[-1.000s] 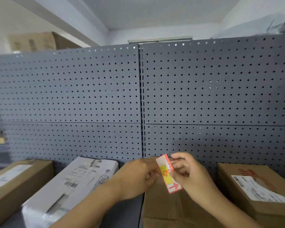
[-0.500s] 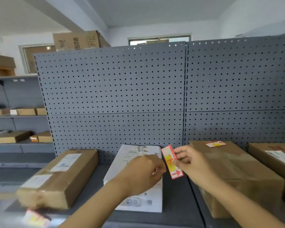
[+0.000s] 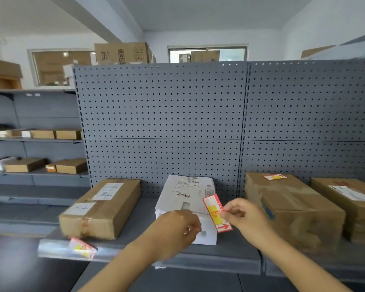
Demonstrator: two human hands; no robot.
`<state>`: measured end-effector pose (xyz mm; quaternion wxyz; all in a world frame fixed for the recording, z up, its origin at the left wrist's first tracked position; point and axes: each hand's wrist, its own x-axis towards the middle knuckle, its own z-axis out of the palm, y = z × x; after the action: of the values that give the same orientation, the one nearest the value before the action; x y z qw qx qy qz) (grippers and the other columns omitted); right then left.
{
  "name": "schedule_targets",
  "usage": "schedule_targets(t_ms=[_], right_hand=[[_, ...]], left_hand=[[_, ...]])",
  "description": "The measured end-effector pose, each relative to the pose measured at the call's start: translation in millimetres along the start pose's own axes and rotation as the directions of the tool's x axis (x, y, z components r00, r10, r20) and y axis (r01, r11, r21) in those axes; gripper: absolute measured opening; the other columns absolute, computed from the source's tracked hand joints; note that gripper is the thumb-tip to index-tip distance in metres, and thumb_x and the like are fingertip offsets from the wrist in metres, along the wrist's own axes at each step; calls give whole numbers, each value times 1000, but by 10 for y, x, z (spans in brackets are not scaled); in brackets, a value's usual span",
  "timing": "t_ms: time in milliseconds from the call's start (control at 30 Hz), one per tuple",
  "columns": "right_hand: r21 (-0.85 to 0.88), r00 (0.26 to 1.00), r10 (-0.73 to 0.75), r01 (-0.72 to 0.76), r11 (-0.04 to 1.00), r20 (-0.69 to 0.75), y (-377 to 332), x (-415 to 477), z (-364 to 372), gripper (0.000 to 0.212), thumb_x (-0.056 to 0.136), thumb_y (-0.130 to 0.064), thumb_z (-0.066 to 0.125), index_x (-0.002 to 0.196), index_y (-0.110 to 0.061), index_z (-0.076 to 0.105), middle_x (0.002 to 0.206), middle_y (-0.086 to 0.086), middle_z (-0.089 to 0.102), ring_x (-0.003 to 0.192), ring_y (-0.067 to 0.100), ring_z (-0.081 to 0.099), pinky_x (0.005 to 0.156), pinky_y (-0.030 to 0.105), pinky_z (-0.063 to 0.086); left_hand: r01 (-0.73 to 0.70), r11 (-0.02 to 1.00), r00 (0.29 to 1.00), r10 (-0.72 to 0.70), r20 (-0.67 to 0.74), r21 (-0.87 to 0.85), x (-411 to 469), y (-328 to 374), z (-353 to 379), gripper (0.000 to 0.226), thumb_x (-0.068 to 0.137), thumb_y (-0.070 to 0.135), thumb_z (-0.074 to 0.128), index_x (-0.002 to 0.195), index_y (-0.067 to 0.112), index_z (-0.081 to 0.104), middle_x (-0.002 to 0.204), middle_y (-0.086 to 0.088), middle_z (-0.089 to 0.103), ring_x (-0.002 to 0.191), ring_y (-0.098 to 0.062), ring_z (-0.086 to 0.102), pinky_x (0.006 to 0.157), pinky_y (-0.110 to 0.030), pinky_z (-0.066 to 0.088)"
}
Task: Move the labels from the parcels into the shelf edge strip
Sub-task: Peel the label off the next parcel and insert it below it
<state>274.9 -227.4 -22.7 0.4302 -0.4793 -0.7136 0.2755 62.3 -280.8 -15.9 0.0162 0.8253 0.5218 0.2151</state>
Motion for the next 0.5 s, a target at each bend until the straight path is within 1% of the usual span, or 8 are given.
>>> schedule_targets(t_ms=[33, 133, 167, 233, 333, 433, 500], right_hand=[[3, 1000, -1, 1, 1000, 13, -4, -45, -1, 10, 78, -19, 75, 78, -25, 67, 80, -8, 69, 72, -7, 61, 58, 4, 45], [16, 998, 28, -29, 999, 48, 16, -188, 32, 9, 78, -21, 76, 78, -23, 67, 82, -5, 70, 75, 4, 64, 64, 14, 49], [19, 998, 36, -37, 999, 60, 19, -232, 45, 8, 78, -20, 75, 79, -21, 67, 83, -4, 70, 75, 7, 64, 63, 13, 48], [28, 996, 43, -46, 999, 82, 32, -297, 75, 7, 79, -16, 74, 82, -16, 67, 84, -1, 70, 74, 7, 63, 57, 7, 45], [8, 993, 62, -64, 998, 99, 67, -375, 146, 8, 80, -15, 73, 82, -17, 66, 86, -2, 70, 75, 4, 61, 53, 3, 41], [-26, 987, 90, -87, 996, 132, 98, -395, 265, 10, 80, -13, 72, 81, -20, 65, 87, -4, 69, 78, 5, 61, 54, 5, 42], [-53, 985, 100, -94, 994, 141, 128, -368, 364, 13, 80, -10, 72, 79, -21, 64, 85, -3, 68, 78, 8, 62, 57, 9, 43]], left_hand=[[11, 1000, 1000, -11, 5, 6, -46, 11, 13, 16, 93, 32, 48, 98, 27, 62, 100, 12, 65, 86, -6, 59, 71, -18, 42], [24, 999, 999, -25, 27, 38, -179, 49, 45, 16, 93, 32, 47, 99, 27, 62, 102, 12, 65, 87, -6, 57, 70, -17, 38], [38, 999, 999, -40, 32, 35, -217, 55, 58, 17, 93, 32, 47, 99, 27, 62, 102, 12, 65, 88, -6, 57, 71, -19, 41], [65, 997, 996, -67, 51, 34, -296, 59, 96, 16, 93, 32, 48, 100, 28, 62, 103, 11, 65, 91, -8, 58, 77, -24, 45], [115, 993, 989, -117, 95, 24, -419, 6, 190, 16, 93, 33, 47, 99, 28, 62, 103, 11, 65, 91, -9, 58, 78, -25, 46], [159, 987, 980, -161, 119, 21, -506, -117, 295, 17, 93, 32, 47, 99, 27, 63, 104, 9, 66, 91, -11, 60, 77, -25, 47], [184, 983, 973, -184, 138, 14, -531, -213, 370, 16, 92, 29, 48, 98, 26, 63, 106, 7, 66, 94, -14, 61, 80, -28, 51]])
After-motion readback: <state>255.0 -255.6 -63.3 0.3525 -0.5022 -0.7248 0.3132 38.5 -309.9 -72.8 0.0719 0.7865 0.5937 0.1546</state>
